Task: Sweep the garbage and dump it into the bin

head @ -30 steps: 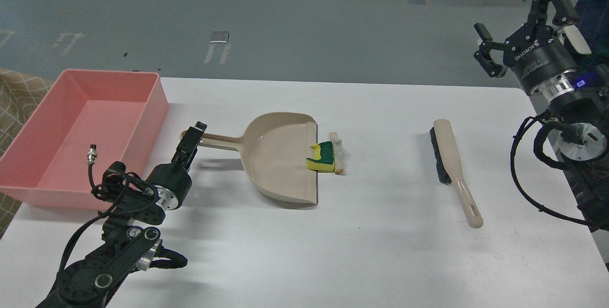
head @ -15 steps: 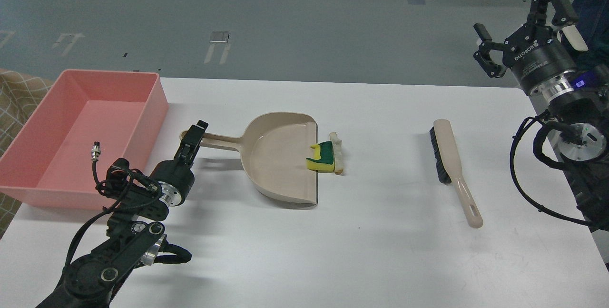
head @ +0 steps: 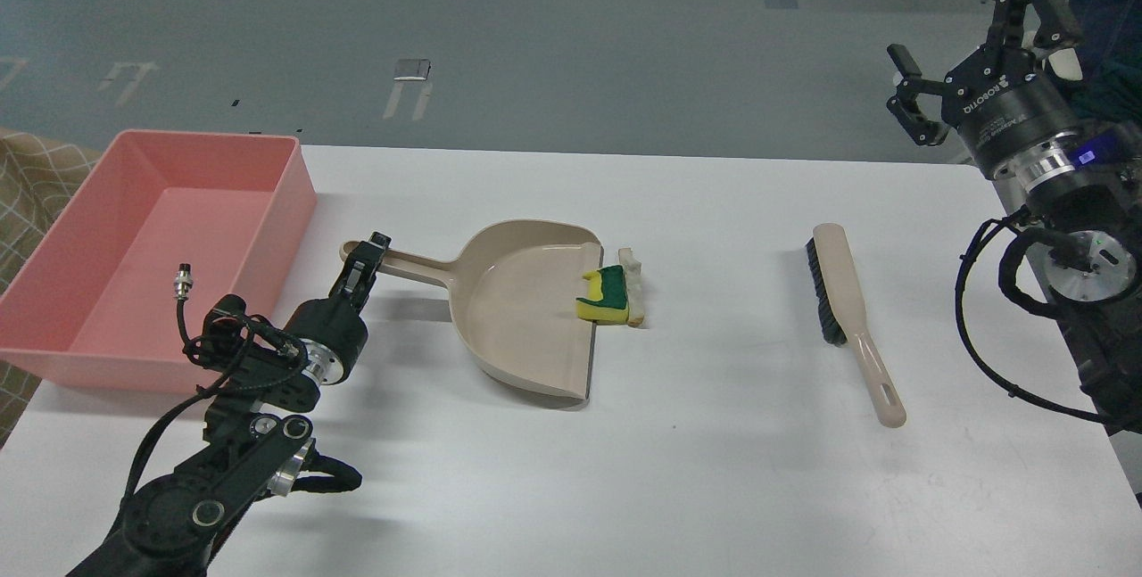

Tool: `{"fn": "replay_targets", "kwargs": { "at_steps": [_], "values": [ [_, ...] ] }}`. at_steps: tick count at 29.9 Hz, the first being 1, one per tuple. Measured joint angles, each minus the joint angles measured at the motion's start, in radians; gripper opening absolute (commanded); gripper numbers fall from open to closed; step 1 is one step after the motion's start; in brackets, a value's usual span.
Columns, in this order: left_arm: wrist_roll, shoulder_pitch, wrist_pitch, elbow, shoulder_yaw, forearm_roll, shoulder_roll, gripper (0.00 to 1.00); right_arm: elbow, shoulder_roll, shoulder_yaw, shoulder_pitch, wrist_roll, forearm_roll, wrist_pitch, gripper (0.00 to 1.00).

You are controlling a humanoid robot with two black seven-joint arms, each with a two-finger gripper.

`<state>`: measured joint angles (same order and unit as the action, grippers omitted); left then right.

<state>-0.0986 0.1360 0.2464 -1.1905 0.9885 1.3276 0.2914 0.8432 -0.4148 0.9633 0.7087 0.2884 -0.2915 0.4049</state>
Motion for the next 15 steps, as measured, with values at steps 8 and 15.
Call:
{"fn": "replay_targets", "kwargs": {
  "at_steps": [8, 15],
  "values": [
    [-0.010, 0.012, 0.067, 0.000, 0.001, -0.001, 0.000, 0.00, 0.003, -0.008, -0.001, 0.004, -0.001, 0.000, 0.000, 1.00],
    [-0.015, 0.014, 0.102, -0.001, 0.000, 0.000, -0.001, 0.00, 0.023, -0.039, -0.009, 0.003, -0.010, -0.008, 0.002, 1.00]
  ]
}}
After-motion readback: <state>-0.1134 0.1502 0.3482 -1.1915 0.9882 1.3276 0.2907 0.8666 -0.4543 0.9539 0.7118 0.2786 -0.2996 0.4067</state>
